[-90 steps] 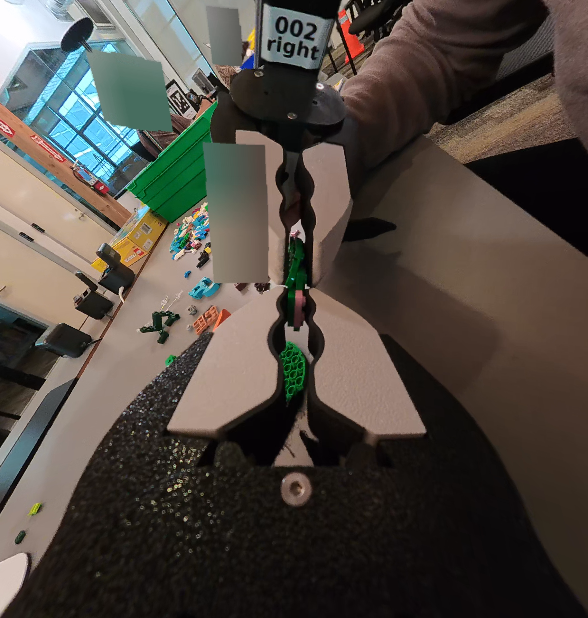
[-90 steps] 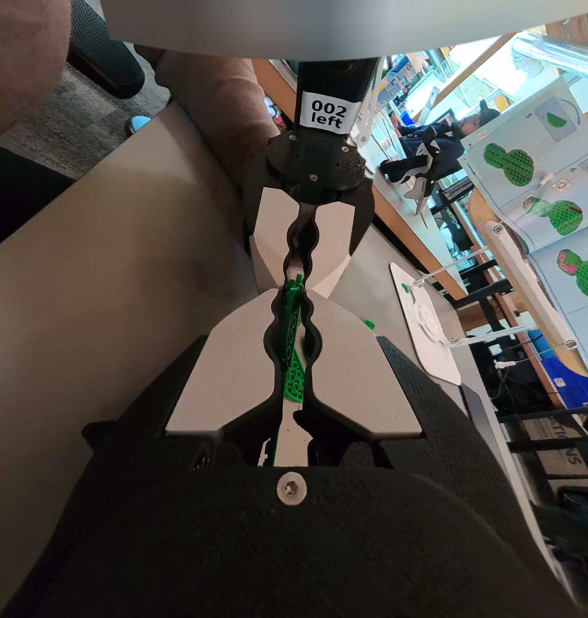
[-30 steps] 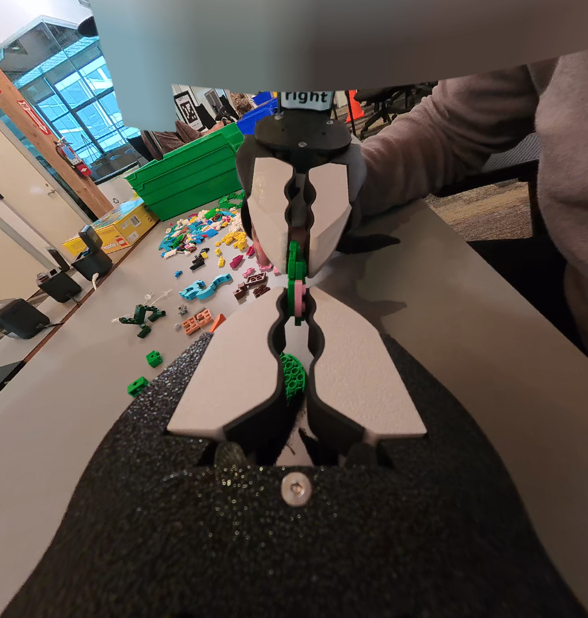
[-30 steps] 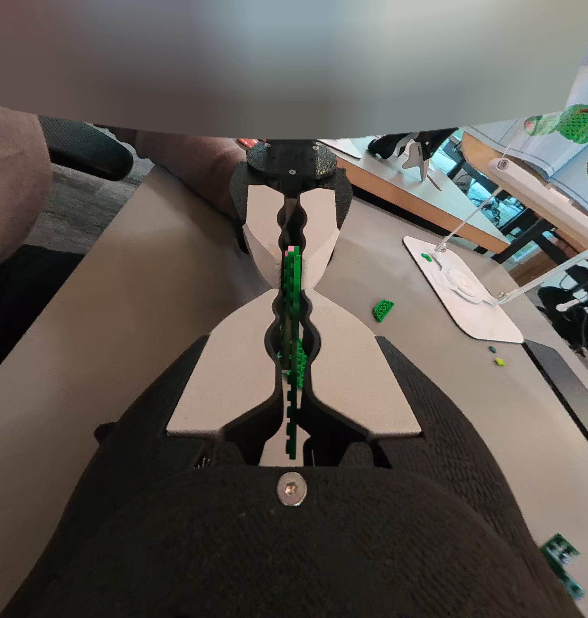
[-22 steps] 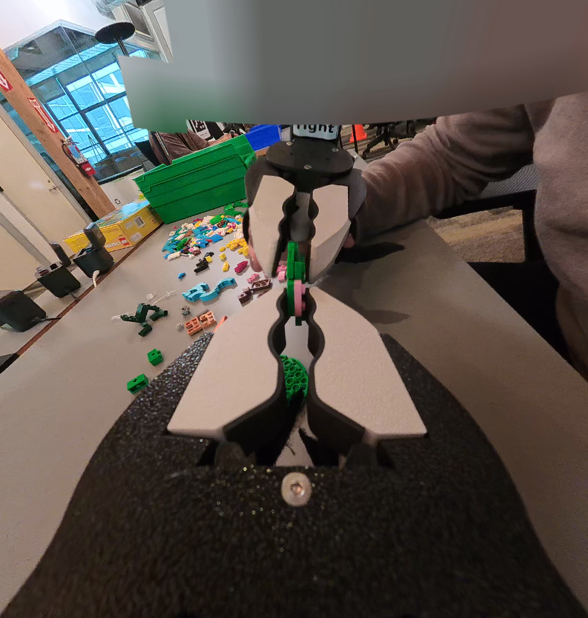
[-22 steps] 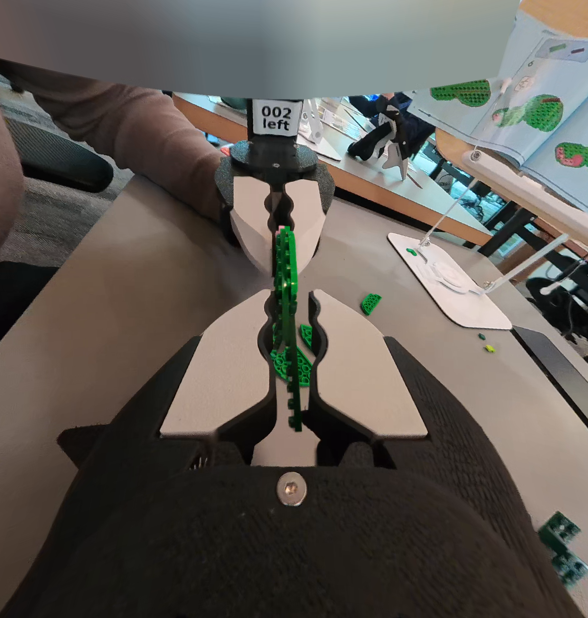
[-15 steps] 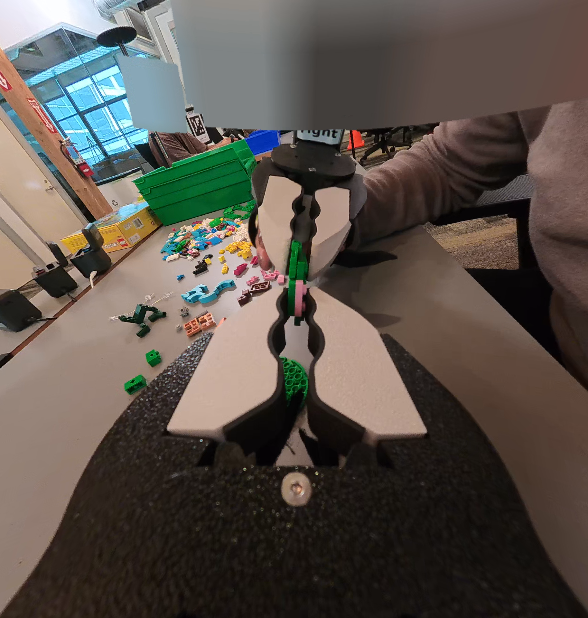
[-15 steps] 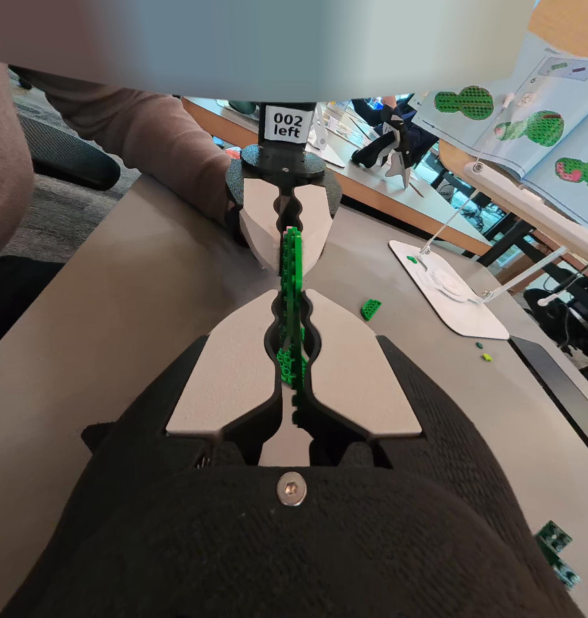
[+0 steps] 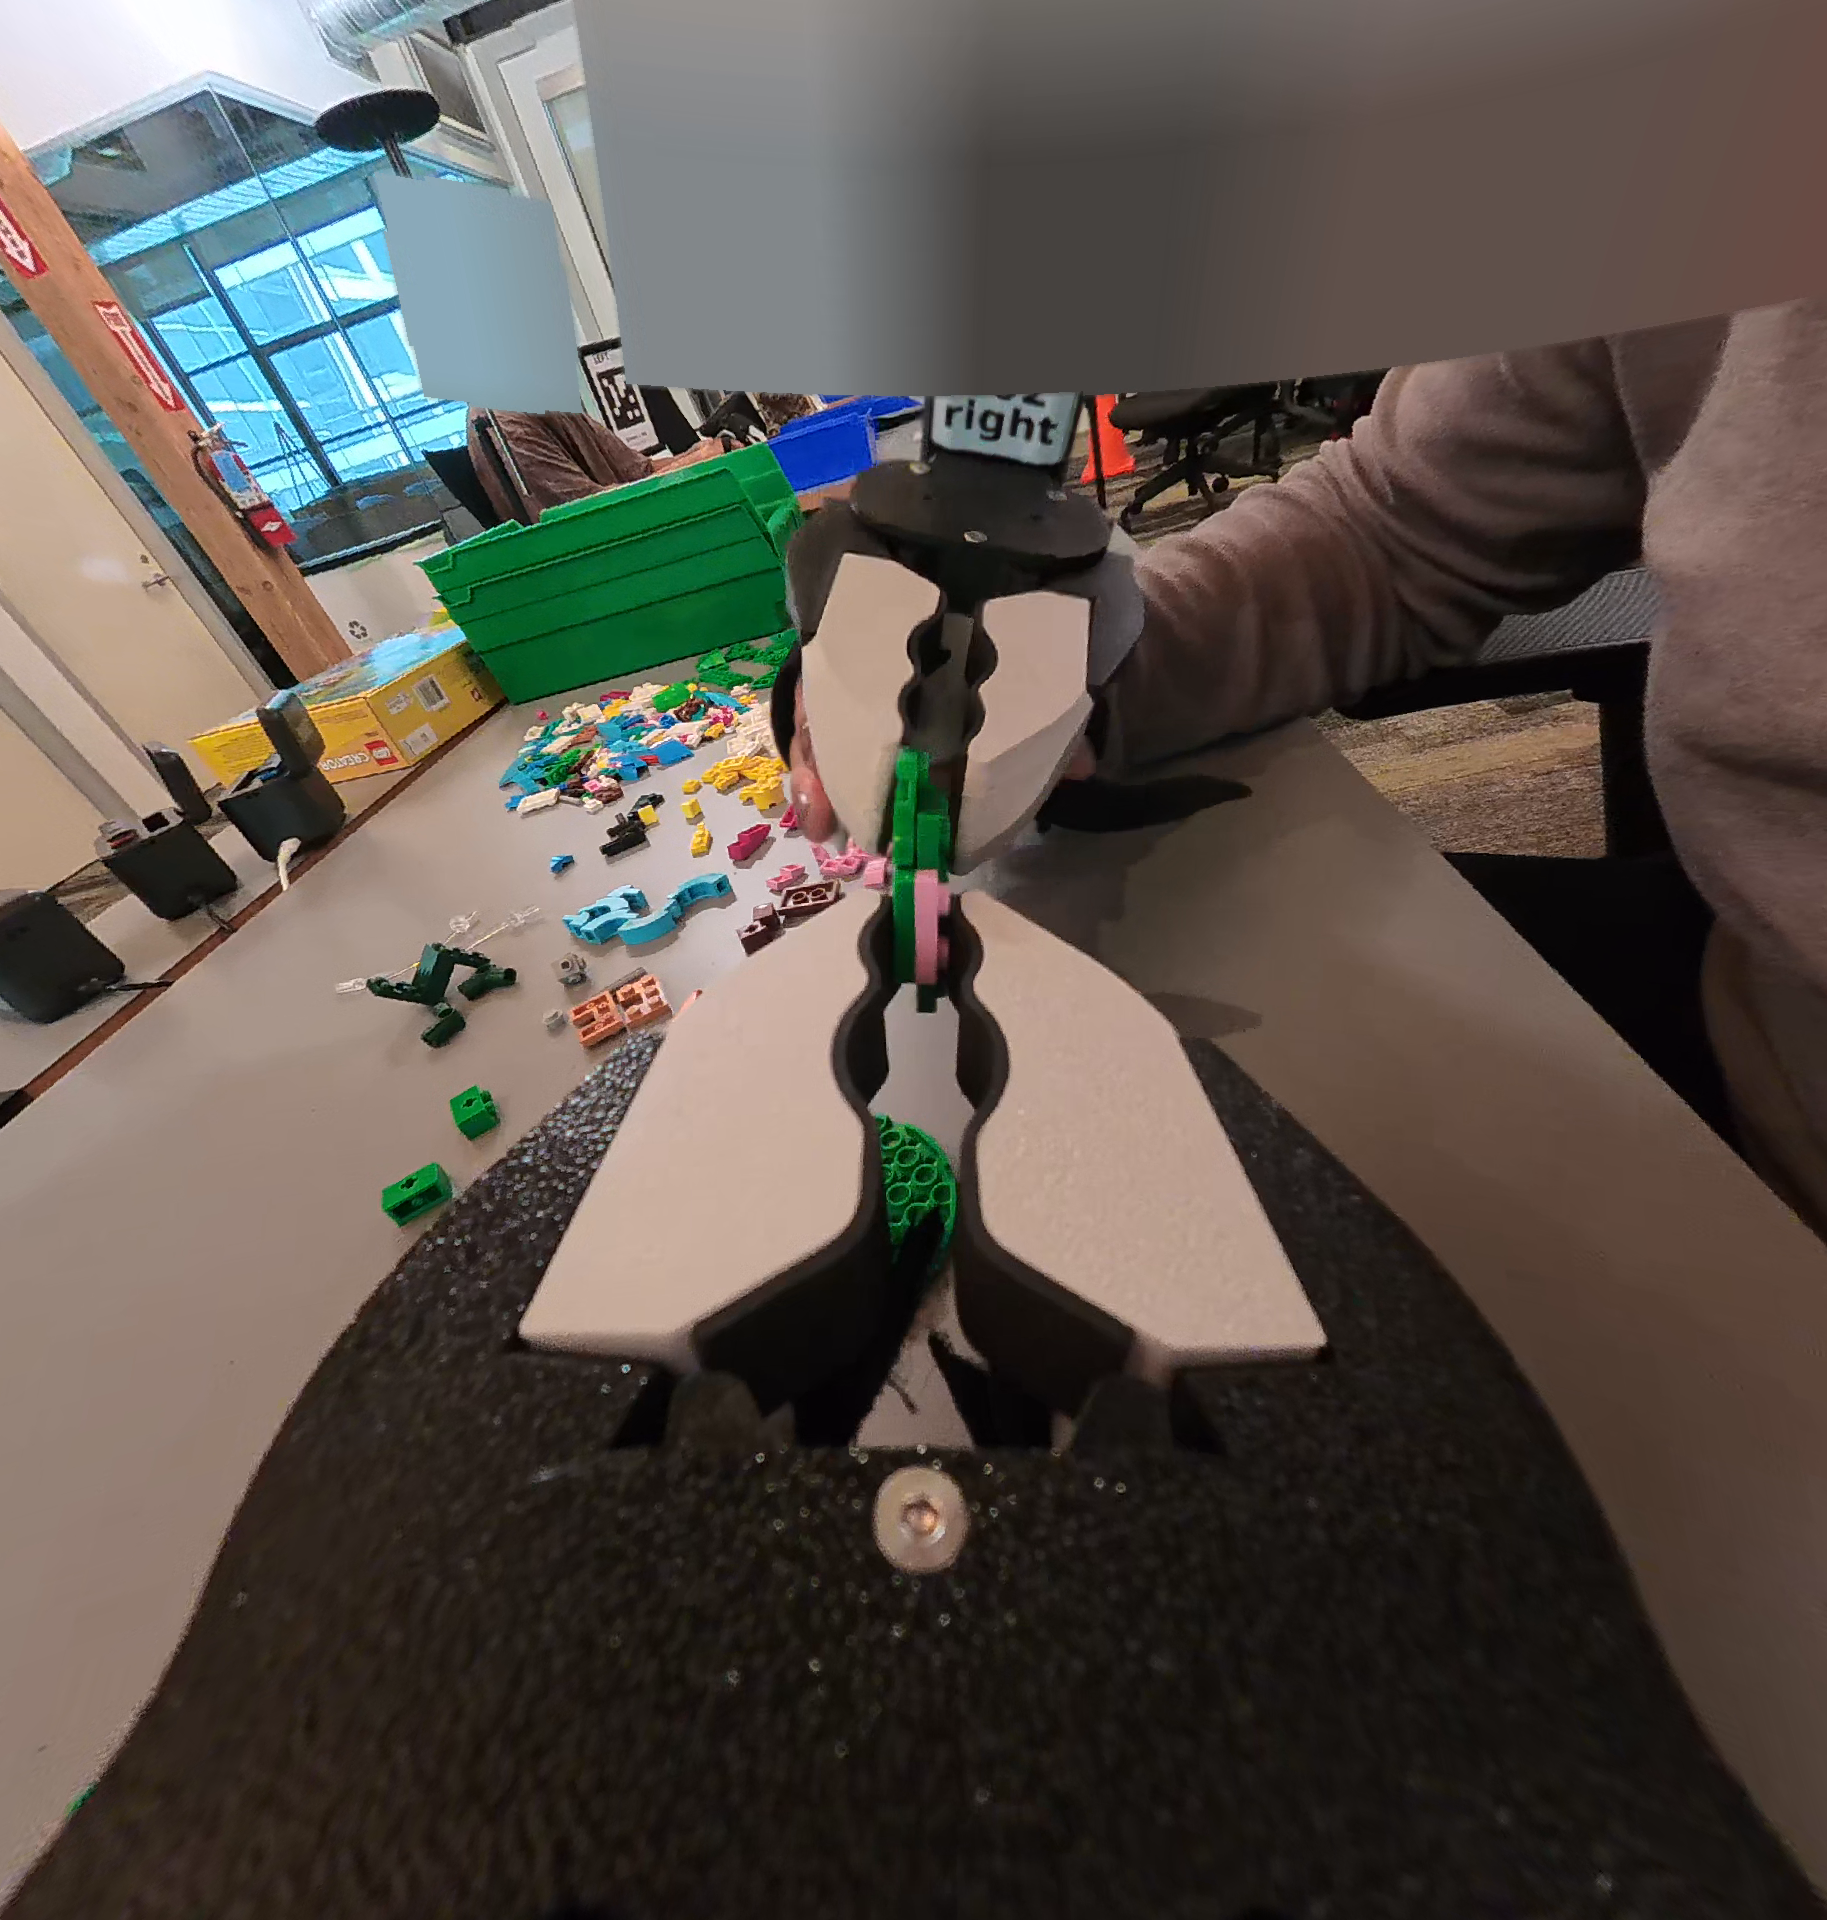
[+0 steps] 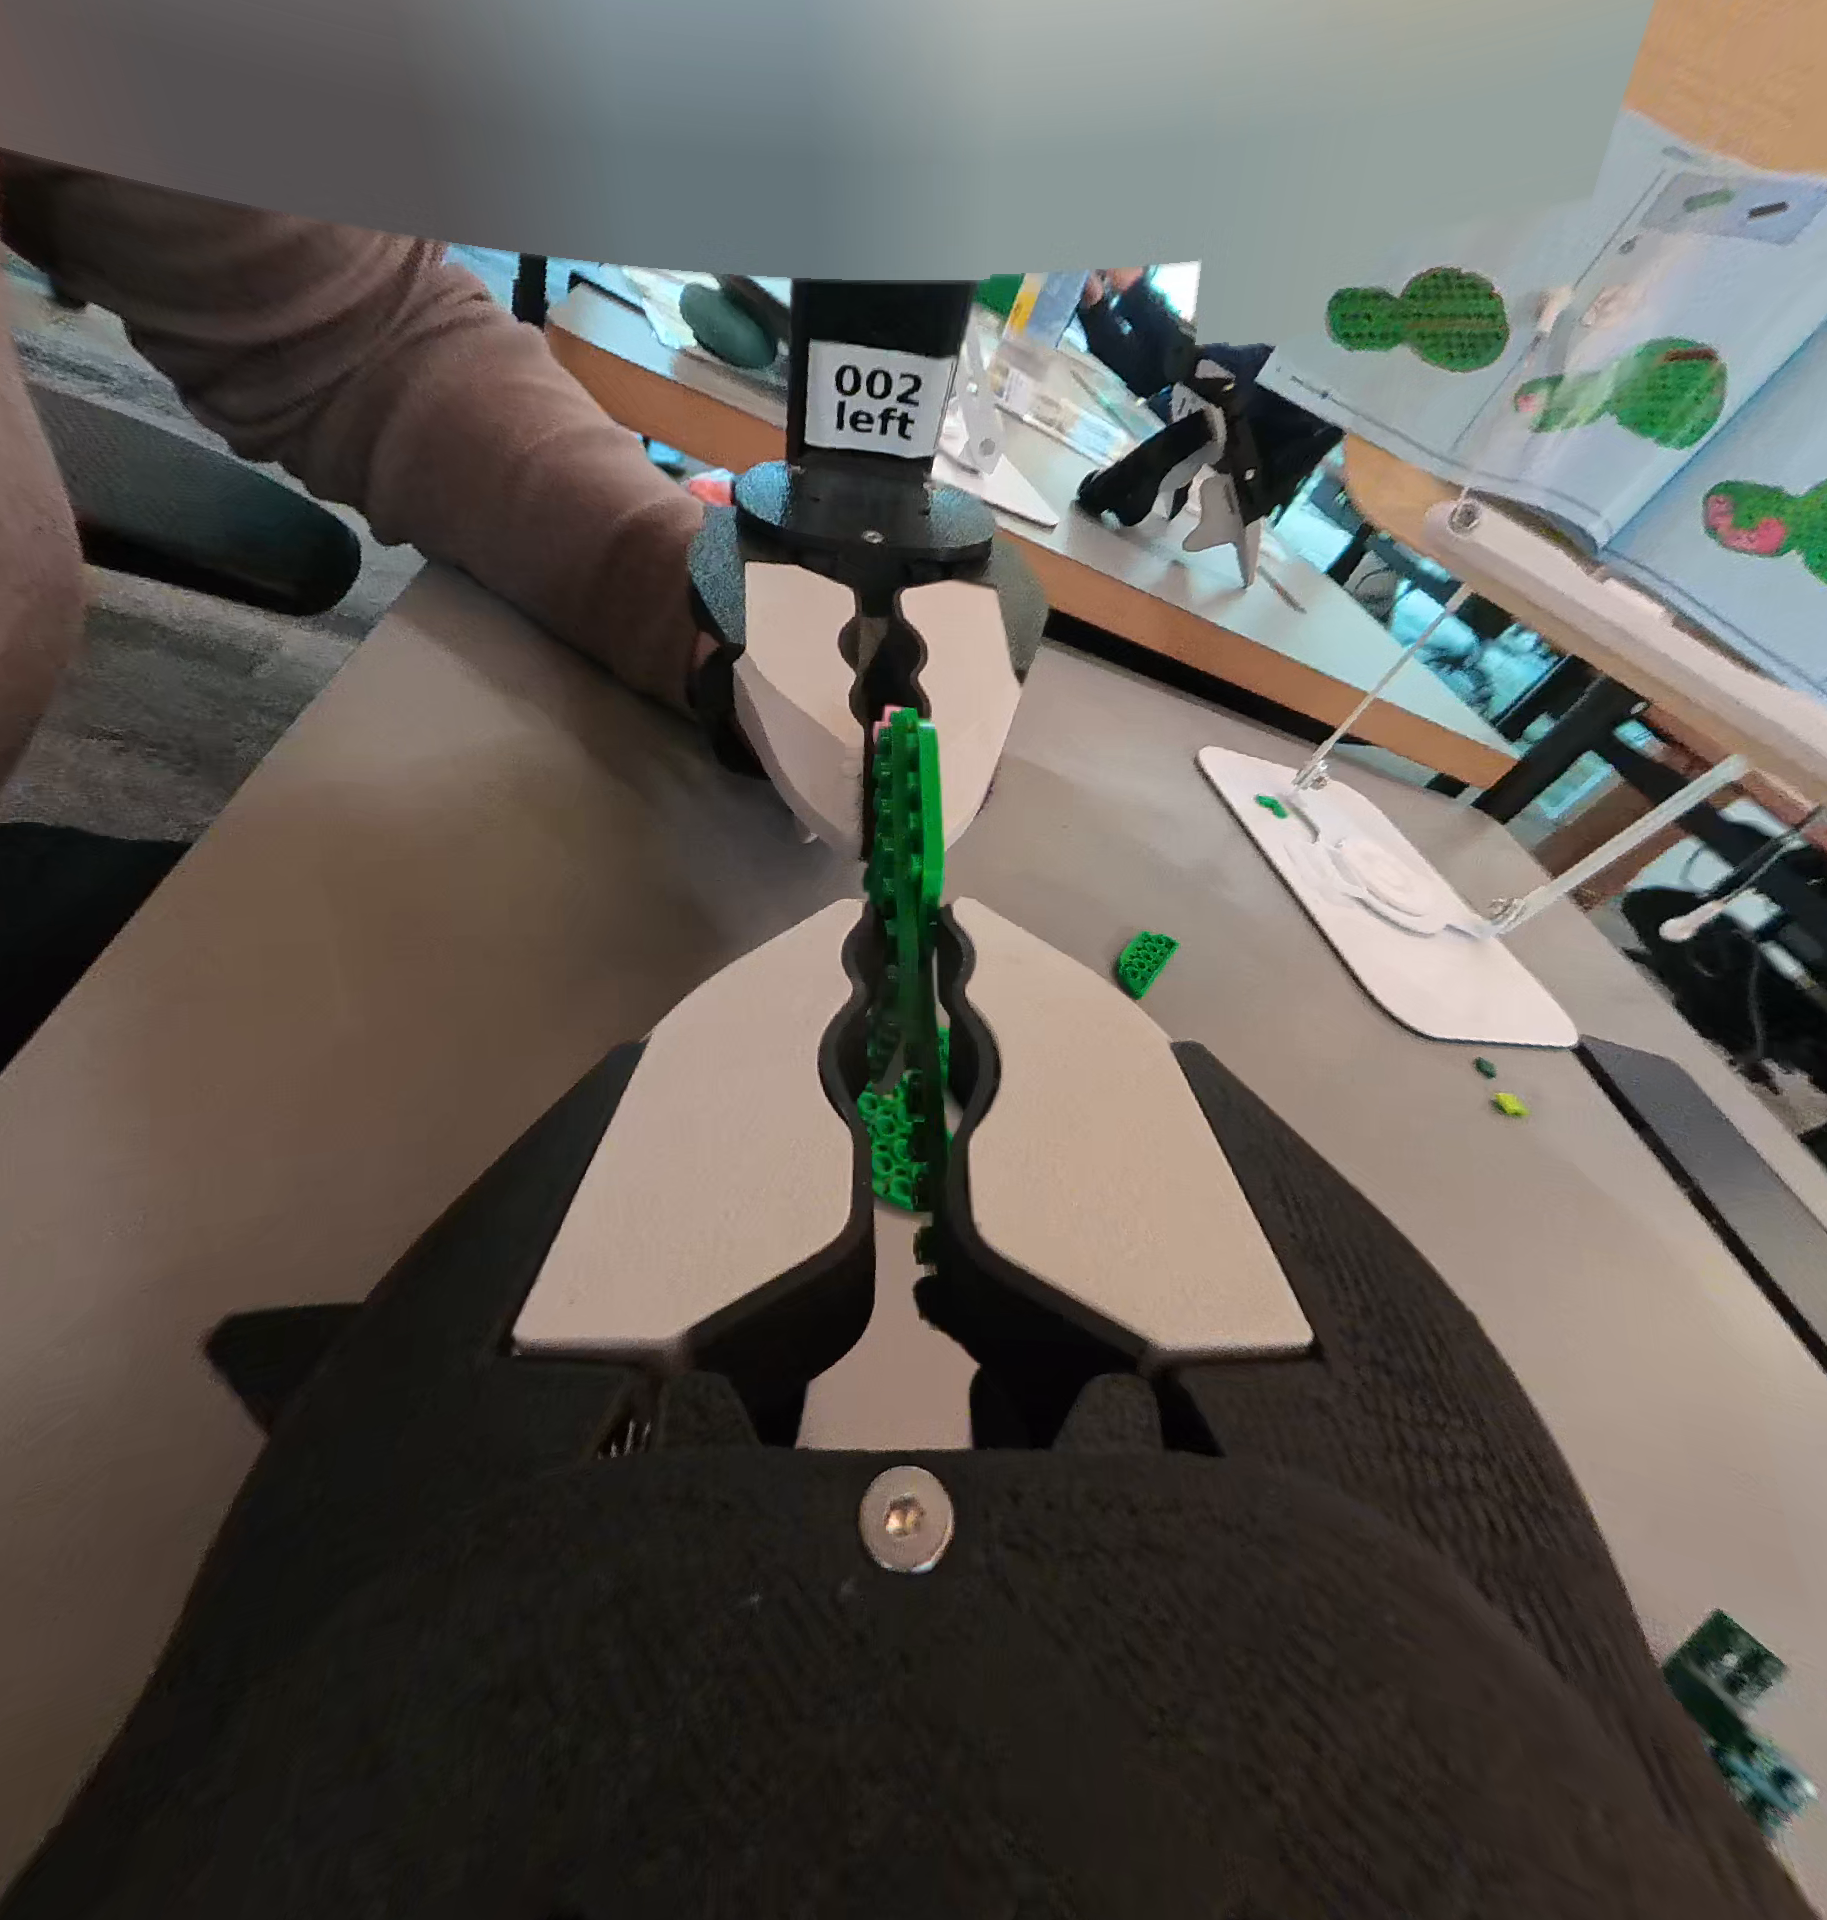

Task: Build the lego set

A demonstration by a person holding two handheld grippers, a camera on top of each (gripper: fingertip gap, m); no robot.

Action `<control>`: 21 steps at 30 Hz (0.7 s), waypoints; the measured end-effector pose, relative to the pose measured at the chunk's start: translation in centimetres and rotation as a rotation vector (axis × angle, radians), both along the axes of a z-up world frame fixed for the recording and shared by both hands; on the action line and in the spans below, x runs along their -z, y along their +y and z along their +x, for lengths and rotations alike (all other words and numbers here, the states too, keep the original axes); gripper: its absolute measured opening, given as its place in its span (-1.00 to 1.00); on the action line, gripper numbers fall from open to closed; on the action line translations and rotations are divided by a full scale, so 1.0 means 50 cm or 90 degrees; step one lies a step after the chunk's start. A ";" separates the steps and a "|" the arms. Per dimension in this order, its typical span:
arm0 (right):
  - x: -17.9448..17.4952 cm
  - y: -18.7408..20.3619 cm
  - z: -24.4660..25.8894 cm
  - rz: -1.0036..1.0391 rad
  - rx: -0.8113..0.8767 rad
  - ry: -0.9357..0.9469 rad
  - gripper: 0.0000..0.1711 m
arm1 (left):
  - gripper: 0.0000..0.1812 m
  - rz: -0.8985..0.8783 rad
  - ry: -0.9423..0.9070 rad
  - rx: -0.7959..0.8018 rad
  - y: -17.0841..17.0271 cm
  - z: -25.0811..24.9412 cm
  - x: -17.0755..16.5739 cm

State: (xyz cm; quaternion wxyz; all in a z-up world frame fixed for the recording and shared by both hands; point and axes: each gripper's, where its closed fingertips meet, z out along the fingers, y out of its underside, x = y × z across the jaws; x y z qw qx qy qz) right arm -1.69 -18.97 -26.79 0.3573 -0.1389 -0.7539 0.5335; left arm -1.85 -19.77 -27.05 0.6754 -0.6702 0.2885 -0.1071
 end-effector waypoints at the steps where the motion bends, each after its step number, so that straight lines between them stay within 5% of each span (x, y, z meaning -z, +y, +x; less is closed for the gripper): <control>1: -0.003 -0.001 -0.002 -0.002 0.006 0.013 -0.82 | -0.91 -0.001 0.001 0.003 -0.001 0.001 0.001; 4: -0.003 -0.023 0.000 -0.029 -0.010 -0.003 -0.63 | -0.91 -0.004 0.017 0.002 0.001 0.006 0.006; 21: -0.029 -0.052 0.000 -0.112 -0.018 0.006 -0.92 | -0.91 0.005 -0.009 0.034 -0.006 0.021 -0.004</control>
